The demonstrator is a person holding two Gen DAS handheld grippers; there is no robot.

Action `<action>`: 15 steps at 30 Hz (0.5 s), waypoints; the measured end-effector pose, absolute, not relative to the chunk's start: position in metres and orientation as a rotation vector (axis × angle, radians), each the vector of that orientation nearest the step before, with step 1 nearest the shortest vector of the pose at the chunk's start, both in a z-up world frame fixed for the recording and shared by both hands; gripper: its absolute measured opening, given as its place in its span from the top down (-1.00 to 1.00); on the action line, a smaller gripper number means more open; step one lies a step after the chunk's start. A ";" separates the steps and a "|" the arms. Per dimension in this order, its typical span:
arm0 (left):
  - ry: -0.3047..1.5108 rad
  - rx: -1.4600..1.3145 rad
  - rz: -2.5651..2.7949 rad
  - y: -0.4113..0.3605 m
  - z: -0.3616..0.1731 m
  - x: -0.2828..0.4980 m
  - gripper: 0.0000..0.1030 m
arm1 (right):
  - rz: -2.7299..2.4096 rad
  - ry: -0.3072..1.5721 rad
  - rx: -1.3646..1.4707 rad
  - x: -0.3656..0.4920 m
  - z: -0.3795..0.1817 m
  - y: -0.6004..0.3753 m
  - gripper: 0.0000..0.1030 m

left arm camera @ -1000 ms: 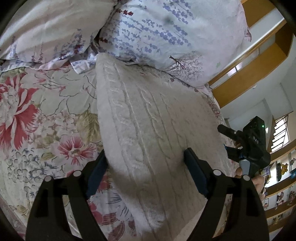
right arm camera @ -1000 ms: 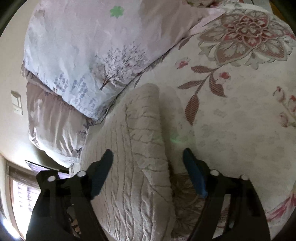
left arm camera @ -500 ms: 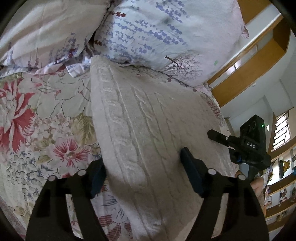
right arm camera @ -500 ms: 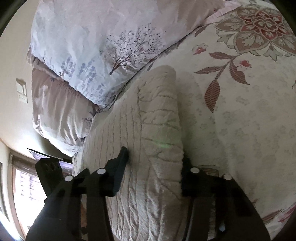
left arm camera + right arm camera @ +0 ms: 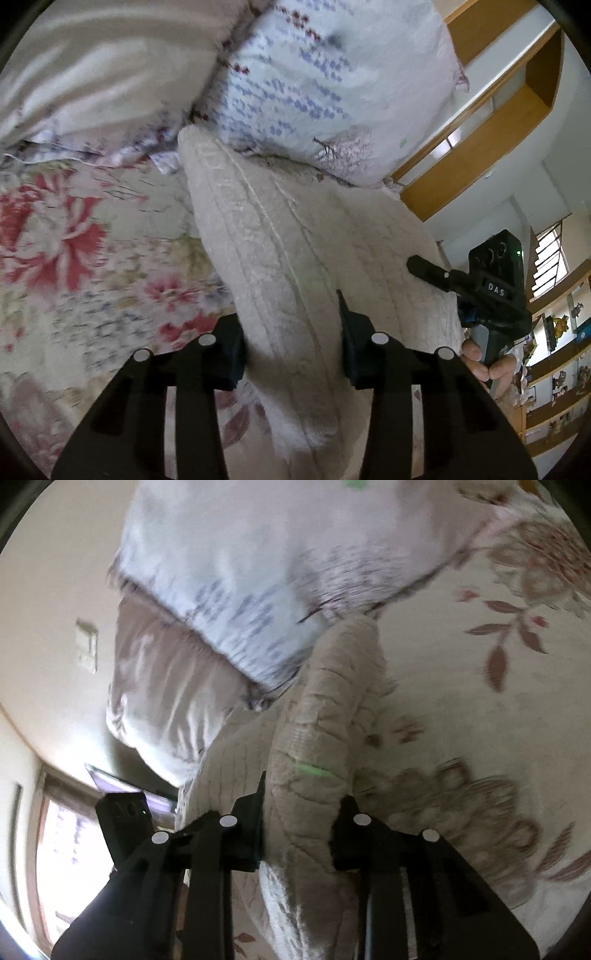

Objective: Fold small clothes

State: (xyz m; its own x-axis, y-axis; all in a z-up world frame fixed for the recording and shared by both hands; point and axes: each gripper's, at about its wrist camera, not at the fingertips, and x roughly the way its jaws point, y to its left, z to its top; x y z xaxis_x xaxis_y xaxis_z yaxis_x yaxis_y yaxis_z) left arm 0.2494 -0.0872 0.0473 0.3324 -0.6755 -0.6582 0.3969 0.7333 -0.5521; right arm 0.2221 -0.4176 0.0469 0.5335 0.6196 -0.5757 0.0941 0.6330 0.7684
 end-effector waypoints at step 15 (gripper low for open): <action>1.028 -0.380 -0.413 0.055 0.025 0.247 -0.08 | 0.394 1.109 0.658 0.269 0.010 -0.294 0.40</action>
State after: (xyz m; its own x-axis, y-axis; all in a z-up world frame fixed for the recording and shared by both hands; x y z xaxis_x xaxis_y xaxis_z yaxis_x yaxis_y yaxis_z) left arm 0.2467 0.0550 0.0255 0.4536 -0.4991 -0.7383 0.1510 0.8595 -0.4883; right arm 0.2685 -0.2939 0.0096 0.4058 0.5982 -0.6910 0.0278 0.7476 0.6636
